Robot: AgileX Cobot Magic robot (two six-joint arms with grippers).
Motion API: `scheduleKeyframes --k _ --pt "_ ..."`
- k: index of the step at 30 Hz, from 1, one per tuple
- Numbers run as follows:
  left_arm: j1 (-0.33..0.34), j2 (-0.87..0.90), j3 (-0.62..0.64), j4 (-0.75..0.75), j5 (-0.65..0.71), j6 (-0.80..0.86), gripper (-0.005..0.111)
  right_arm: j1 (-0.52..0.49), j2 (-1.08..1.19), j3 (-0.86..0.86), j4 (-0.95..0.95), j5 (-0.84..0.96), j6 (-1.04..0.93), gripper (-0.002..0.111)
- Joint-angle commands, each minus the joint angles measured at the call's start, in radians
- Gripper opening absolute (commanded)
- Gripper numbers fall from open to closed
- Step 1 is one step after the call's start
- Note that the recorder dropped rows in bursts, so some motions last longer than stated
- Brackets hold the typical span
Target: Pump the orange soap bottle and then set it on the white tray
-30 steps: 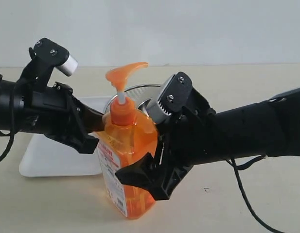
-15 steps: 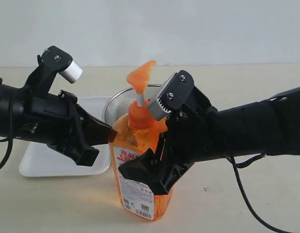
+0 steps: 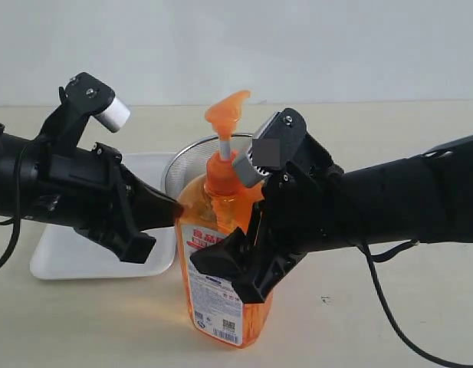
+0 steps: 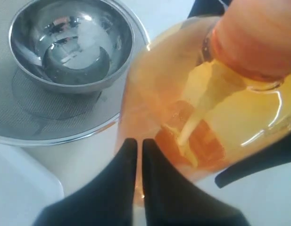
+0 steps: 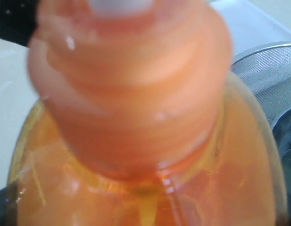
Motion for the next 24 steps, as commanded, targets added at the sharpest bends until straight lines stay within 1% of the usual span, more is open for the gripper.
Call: scheduleKeyframes --k 1,3,5,11,17,24 --pt "-0.012 -0.006 -0.004 0.020 0.020 0.004 0.005 0.000 0.002 -0.005 0.011 0.006 0.019 0.017" --pt "-0.012 -0.014 -0.004 0.043 0.019 -0.012 0.005 0.000 0.002 -0.005 0.011 0.006 0.037 0.010" --pt "-0.010 -0.034 -0.003 0.055 0.017 -0.028 0.005 0.000 0.002 -0.005 0.009 0.008 0.049 -0.001" --pt "-0.010 -0.127 0.001 0.174 0.017 -0.154 0.005 0.000 0.002 -0.005 -0.025 0.010 0.088 0.000" --pt "-0.010 -0.263 0.088 0.179 -0.032 -0.201 0.005 0.000 0.002 -0.005 -0.045 0.014 0.089 0.000" --pt "-0.010 -0.426 0.179 0.179 -0.047 -0.271 0.005 0.000 0.002 -0.005 -0.071 0.020 0.093 0.000"
